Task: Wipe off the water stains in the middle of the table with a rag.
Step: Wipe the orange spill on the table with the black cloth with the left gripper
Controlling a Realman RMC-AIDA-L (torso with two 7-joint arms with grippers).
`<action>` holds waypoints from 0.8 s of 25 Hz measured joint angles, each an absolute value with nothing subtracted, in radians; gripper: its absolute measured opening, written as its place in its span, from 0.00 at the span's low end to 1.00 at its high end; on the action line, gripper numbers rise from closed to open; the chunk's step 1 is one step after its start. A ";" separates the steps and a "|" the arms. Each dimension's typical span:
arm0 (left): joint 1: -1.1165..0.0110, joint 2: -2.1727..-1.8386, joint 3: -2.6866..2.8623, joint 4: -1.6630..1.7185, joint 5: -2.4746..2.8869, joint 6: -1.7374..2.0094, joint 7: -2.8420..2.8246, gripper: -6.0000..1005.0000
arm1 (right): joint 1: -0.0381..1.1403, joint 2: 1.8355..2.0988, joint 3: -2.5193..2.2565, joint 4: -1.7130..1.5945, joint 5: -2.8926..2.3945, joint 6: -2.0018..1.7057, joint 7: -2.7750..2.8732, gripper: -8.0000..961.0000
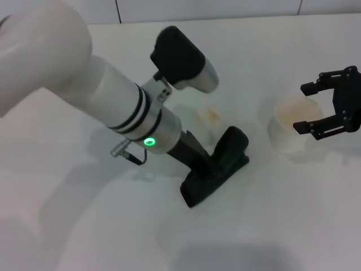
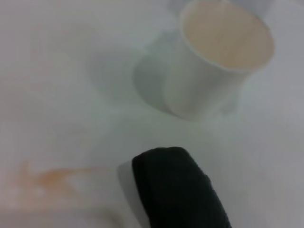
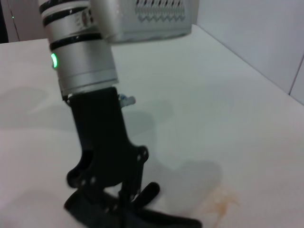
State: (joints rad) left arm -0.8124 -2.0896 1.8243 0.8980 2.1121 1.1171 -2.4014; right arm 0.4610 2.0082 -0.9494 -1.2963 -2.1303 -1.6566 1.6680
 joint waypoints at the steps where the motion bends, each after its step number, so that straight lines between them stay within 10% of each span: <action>1: -0.813 -2.090 1.835 0.898 2.111 1.114 -2.401 0.10 | 0.462 2.008 -0.949 -1.296 -2.130 -1.656 1.668 0.88; 20: -0.832 -2.081 1.493 0.791 2.383 0.970 -2.402 0.10 | 0.466 2.011 -0.976 -1.281 -2.116 -1.647 1.665 0.88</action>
